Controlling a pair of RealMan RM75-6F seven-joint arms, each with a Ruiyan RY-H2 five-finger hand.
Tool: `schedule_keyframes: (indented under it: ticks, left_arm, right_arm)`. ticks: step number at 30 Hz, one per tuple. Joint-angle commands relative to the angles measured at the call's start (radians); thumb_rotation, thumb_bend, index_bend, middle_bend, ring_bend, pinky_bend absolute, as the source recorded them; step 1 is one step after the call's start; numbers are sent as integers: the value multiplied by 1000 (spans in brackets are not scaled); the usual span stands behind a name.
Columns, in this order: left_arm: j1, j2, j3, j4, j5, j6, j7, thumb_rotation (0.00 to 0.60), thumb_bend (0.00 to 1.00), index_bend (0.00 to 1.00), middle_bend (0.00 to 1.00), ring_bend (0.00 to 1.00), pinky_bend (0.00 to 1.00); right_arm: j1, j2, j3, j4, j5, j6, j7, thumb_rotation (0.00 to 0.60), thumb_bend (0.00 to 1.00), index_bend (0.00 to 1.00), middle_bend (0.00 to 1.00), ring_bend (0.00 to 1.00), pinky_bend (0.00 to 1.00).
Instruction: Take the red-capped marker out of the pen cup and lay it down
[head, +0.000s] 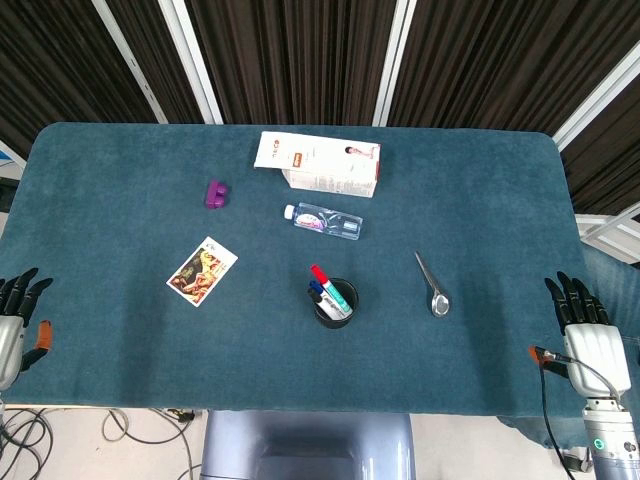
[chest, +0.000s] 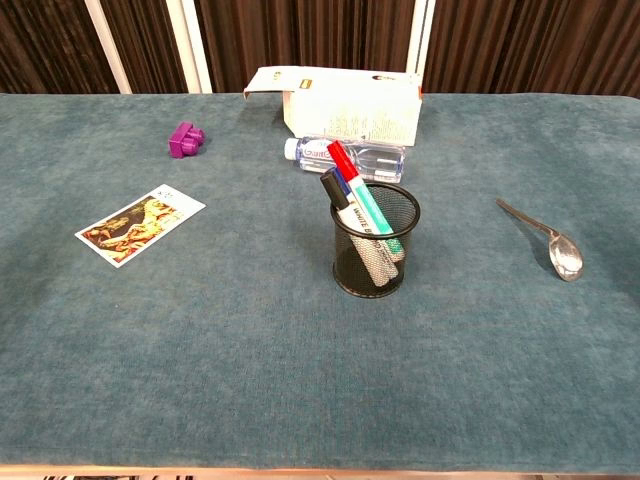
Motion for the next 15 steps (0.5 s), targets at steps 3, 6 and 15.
schedule_keyframes:
  ticks: [3, 6, 15]
  left_arm:
    - [0, 0, 0, 0, 0, 0, 0, 600, 539, 147, 54, 94, 90]
    - [0, 0, 0, 1, 1, 0, 0, 600, 539, 147, 54, 94, 90]
    - [0, 0, 0, 1, 0, 1, 0, 600, 538, 147, 54, 94, 90]
  right_arm:
    - [0, 1, 0, -2, 1, 0, -1, 600, 201, 0, 0, 0, 181]
    - [0, 1, 2, -1, 2, 1, 0, 600, 202, 0, 0, 0, 181]
    - [1, 2, 6, 2, 2, 5, 11, 600, 201, 0, 0, 0, 181]
